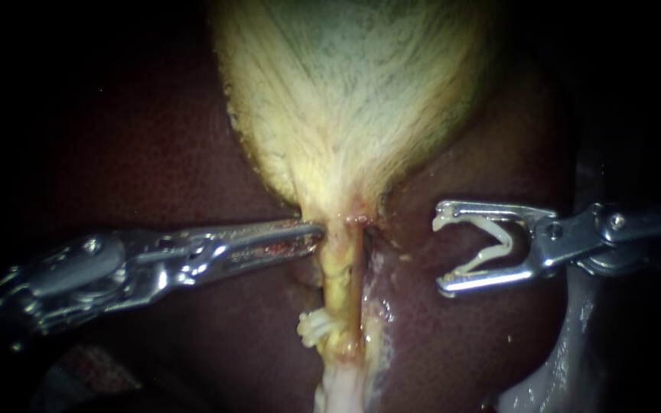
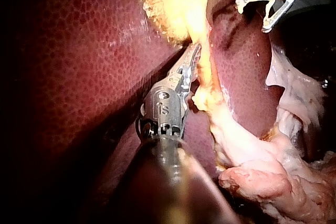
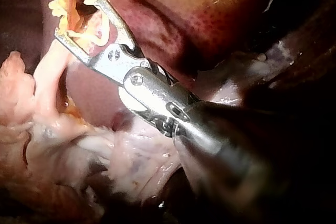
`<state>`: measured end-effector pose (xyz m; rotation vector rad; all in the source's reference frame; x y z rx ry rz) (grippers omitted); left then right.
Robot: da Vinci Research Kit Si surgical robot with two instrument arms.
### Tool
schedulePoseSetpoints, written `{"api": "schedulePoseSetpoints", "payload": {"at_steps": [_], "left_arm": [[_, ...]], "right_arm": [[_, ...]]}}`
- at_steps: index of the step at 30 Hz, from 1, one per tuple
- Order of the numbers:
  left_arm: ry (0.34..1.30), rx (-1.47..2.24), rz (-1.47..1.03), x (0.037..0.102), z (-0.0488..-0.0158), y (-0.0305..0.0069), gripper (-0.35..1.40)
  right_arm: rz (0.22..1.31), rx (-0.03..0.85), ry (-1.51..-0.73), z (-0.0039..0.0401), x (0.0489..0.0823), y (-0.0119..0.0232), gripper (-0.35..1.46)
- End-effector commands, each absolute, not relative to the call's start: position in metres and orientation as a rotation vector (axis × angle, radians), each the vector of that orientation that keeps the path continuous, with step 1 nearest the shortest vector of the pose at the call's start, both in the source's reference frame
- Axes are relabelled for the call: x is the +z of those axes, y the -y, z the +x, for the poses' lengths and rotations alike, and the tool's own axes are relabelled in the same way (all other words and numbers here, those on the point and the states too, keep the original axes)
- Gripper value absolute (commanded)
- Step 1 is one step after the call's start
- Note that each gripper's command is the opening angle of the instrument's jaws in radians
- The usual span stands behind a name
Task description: Clipping third clip left tube
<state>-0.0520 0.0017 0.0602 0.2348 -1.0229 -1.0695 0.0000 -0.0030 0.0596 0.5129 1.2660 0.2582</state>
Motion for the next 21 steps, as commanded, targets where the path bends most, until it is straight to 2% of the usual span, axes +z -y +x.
{"api": "schedulePoseSetpoints", "payload": {"at_steps": [1,11,16,21], "left_arm": [[1.024,-1.068,0.236,0.0602,-0.0520,-0.0017,-0.35],[1.025,-1.065,0.240,0.0600,-0.0511,-0.0015,-0.35],[1.026,-1.060,0.245,0.0597,-0.0494,-0.0012,-0.35],[1.025,-1.060,0.240,0.0594,-0.0477,-0.0008,-0.35]], "right_arm": [[0.513,0.258,-1.266,0.0000,0.0596,0.0030,0.60],[0.517,0.253,-1.268,0.0017,0.0596,0.0039,0.60],[0.593,0.341,-1.243,0.0043,0.0605,0.0054,0.59],[0.644,0.383,-1.229,0.0074,0.0620,0.0068,0.58]]}}
